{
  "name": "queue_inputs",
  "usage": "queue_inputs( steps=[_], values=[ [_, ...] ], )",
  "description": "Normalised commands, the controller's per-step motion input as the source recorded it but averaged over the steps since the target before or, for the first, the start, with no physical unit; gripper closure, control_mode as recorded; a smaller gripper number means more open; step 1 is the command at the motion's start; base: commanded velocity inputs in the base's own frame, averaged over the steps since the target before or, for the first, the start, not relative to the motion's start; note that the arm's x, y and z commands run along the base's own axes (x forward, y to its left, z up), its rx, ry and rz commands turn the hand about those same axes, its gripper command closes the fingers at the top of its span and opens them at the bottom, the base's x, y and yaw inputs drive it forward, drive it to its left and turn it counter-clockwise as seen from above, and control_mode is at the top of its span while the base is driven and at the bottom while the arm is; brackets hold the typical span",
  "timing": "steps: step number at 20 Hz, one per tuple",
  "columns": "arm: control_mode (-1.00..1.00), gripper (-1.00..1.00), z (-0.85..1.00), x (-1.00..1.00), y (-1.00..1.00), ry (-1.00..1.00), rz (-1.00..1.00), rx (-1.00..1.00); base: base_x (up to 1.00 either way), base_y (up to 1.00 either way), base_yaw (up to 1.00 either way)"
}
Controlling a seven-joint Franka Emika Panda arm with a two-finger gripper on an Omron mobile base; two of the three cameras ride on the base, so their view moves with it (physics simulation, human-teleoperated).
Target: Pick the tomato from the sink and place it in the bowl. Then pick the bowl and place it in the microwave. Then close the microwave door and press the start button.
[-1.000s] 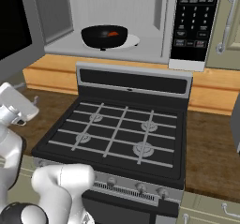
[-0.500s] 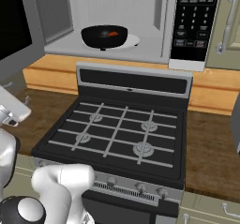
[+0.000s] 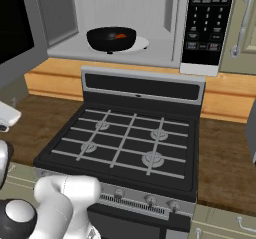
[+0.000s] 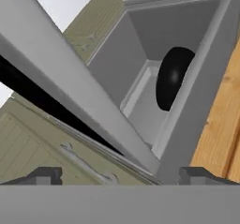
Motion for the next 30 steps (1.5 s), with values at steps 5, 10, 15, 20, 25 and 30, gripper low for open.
queue_inputs(
  steps=[5,10,15,20,25,30],
  values=[
    [-1.00,-1.00,0.05,-0.04,0.53,-0.07,0.00,-0.15,0.00,0.00,0.00],
    [-1.00,-1.00,0.26,0.00,0.24,-0.18,0.00,-0.03,0.00,0.00,0.00],
    [-1.00,-1.00,0.24,0.00,0.22,-0.22,0.00,0.00,0.00,0.00,0.00],
    [-1.00,-1.00,0.15,0.00,0.23,-0.14,0.00,0.00,0.00,0.00,0.00],
    [-1.00,-1.00,0.00,0.00,0.15,-0.01,0.00,0.00,0.00,0.00,0.00],
    [-1.00,-1.00,0.00,-0.04,0.00,-0.09,-0.03,0.09,0.00,0.00,0.00]
  ],
)
